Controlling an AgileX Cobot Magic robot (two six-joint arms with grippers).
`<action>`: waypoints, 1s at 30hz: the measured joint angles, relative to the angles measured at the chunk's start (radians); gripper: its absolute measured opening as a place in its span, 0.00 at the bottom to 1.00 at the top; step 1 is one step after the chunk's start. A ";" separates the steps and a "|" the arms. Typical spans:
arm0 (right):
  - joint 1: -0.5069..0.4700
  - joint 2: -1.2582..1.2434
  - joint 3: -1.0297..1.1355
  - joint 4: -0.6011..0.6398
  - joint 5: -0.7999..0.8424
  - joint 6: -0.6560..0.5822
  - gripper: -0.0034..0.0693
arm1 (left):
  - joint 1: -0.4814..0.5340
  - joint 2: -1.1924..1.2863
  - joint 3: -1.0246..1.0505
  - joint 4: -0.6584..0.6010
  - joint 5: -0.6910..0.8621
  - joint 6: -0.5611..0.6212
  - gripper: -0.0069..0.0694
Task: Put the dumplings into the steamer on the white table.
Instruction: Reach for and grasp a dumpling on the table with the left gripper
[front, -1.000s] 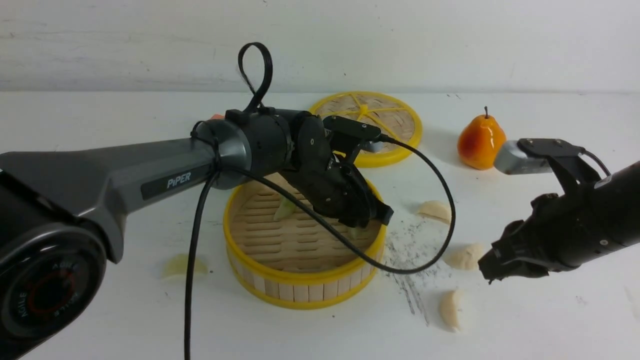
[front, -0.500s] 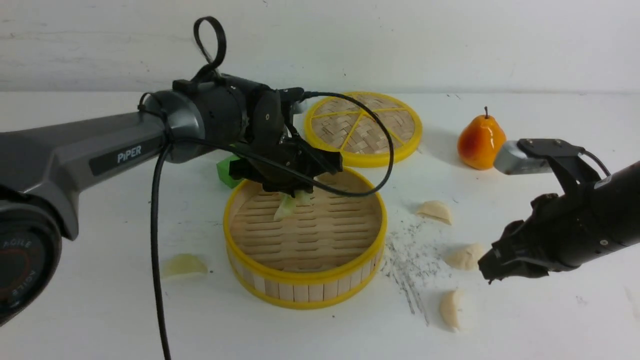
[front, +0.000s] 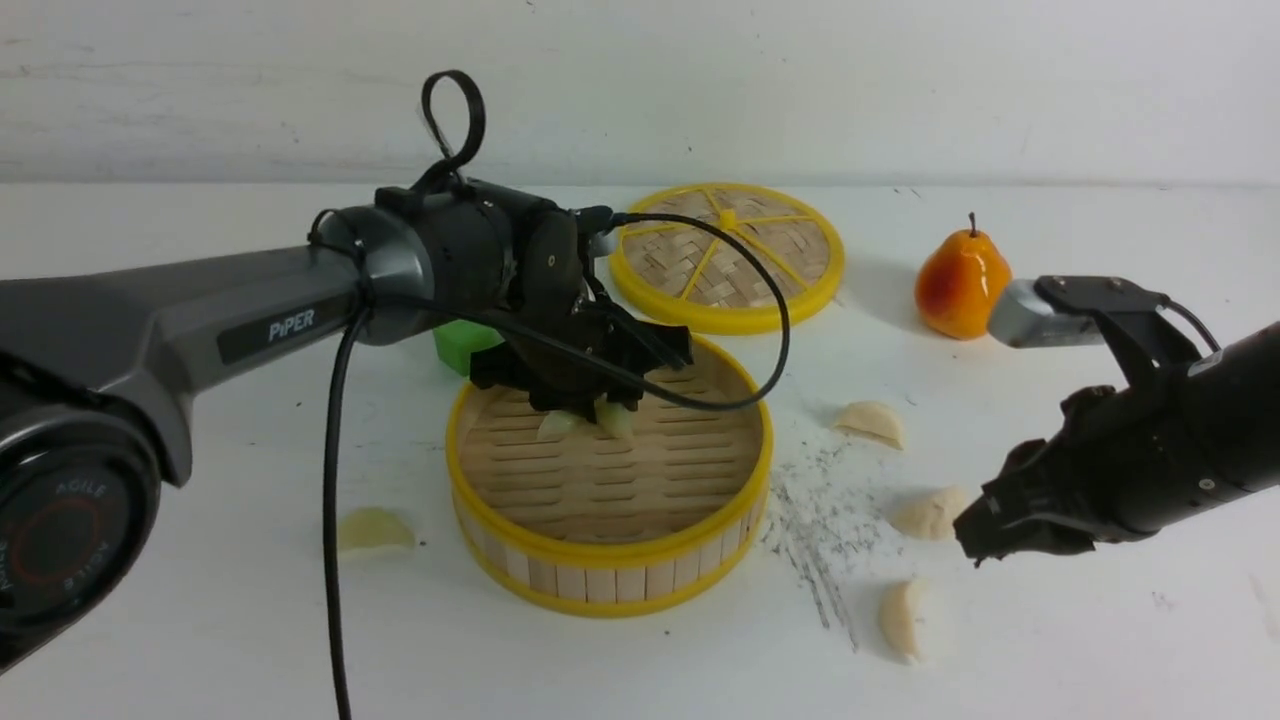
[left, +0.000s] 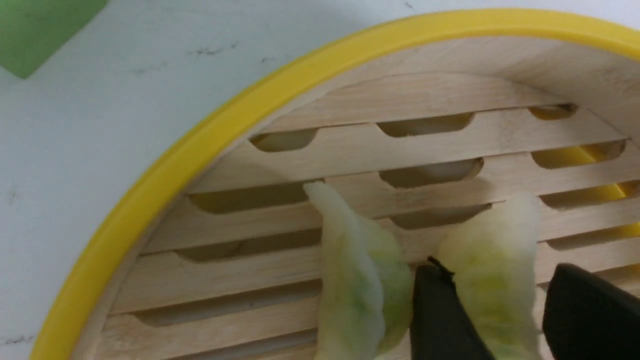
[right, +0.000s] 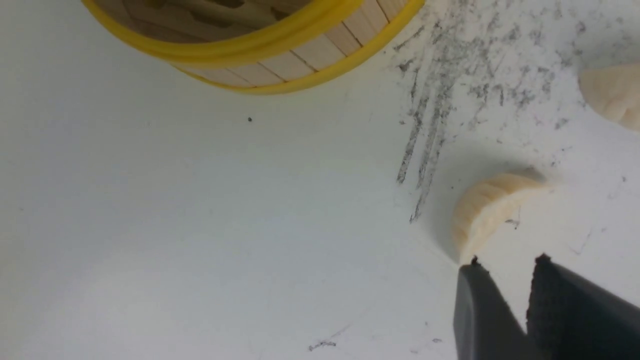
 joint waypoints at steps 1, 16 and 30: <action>0.000 0.000 0.000 0.000 0.000 0.000 0.27 | 0.000 -0.012 0.000 0.000 0.005 0.005 0.50; 0.000 0.000 0.000 0.001 0.023 -0.008 0.28 | 0.148 -0.392 0.224 0.158 0.485 0.316 0.48; 0.000 0.001 0.000 0.020 0.026 -0.010 0.28 | 0.266 -0.358 0.558 -0.028 -0.029 0.829 0.40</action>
